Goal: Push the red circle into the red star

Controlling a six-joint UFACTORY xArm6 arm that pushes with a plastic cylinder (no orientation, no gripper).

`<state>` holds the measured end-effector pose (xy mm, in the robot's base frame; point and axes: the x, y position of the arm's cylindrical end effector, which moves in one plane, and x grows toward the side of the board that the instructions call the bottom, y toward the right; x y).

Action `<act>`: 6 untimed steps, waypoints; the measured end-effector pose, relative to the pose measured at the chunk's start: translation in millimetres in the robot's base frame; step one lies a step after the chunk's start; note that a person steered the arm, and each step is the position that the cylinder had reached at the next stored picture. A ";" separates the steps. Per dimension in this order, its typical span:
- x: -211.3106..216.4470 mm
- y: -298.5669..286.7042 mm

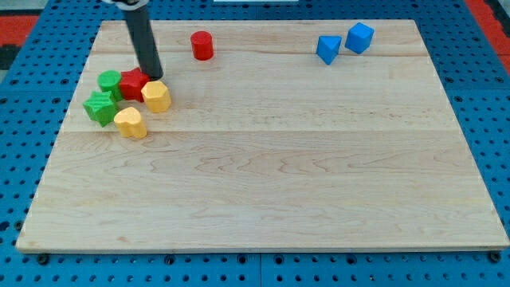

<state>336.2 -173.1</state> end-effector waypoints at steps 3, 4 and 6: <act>-90.0 100.0; -88.7 46.6; -112.2 -8.1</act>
<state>224.0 -181.1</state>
